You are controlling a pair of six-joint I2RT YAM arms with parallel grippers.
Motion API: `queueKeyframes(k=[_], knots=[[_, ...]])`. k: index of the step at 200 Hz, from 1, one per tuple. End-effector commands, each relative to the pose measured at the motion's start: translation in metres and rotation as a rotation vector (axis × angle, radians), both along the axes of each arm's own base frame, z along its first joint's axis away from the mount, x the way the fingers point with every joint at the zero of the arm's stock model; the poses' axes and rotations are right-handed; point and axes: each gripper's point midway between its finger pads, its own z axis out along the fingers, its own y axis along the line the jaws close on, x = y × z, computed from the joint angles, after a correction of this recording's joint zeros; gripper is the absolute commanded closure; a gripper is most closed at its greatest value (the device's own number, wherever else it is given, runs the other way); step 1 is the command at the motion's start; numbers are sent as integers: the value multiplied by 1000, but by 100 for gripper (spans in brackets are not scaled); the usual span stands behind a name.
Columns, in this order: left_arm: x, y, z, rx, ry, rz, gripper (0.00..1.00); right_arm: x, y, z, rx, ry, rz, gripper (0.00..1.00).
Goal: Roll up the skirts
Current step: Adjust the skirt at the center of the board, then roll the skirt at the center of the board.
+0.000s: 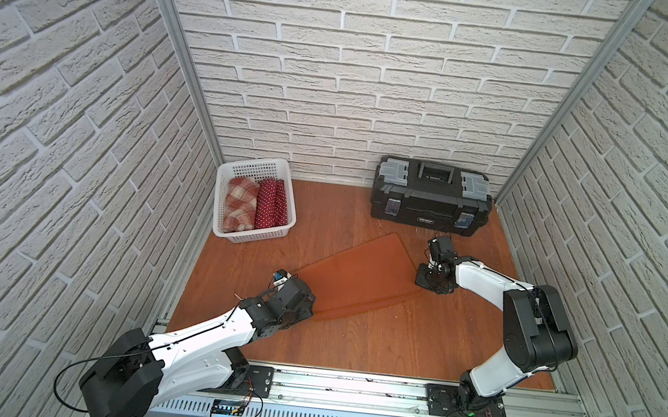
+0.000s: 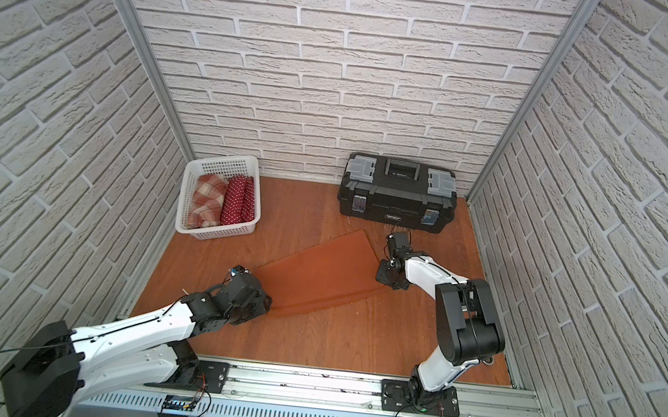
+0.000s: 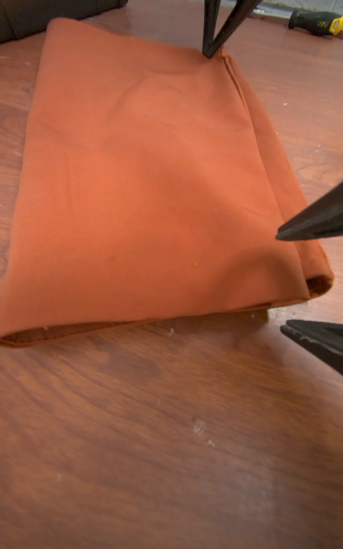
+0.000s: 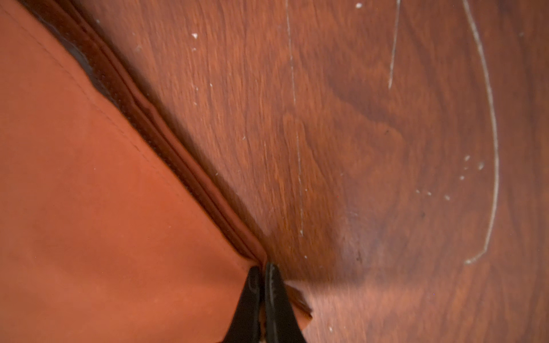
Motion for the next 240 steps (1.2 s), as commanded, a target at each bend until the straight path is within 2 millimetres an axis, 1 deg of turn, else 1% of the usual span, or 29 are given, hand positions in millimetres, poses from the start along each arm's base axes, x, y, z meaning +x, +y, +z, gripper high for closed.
queueKeyframes(k=[1, 26, 30, 44, 60, 69, 105, 140, 157, 176, 199, 207, 222, 240], knots=[[6, 0, -9, 5, -17, 14, 53, 1, -1, 6, 4, -26, 3, 96], [20, -8, -6, -3, -46, 15, 58, 0, 0, 5, 9, -24, 5, 96], [22, -9, -6, -3, -49, 14, 60, 1, 0, 6, 9, -26, 6, 97], [27, -13, -2, -8, -62, 12, 72, -1, 0, 6, 10, -26, 5, 98], [29, -17, 2, -10, -66, 5, 80, -2, -1, 6, 7, -27, 4, 98], [29, -18, 3, -5, -64, 0, 83, -3, -2, 7, 5, -28, 4, 98], [20, -16, 7, 5, -52, -15, 85, -6, -2, 14, 3, -40, 6, 98], [13, -7, 14, 16, -58, -19, 87, -4, -1, 24, 11, -60, 12, 97], [12, -6, 14, 16, -63, -20, 81, -4, 1, 24, 20, -56, 15, 94], [14, -8, 13, 8, -67, -18, 81, -4, 3, 22, 33, -52, 16, 92], [18, -13, 13, 2, -74, -26, 85, -4, 5, 23, 46, -55, 18, 93], [19, -14, 14, 4, -75, -29, 89, -4, 5, 24, 44, -58, 20, 95], [22, -17, 16, 3, -82, -33, 100, -5, 6, 27, 48, -65, 21, 95], [25, -19, 18, 3, -90, -35, 100, -6, 4, 30, 40, -71, 18, 95]])
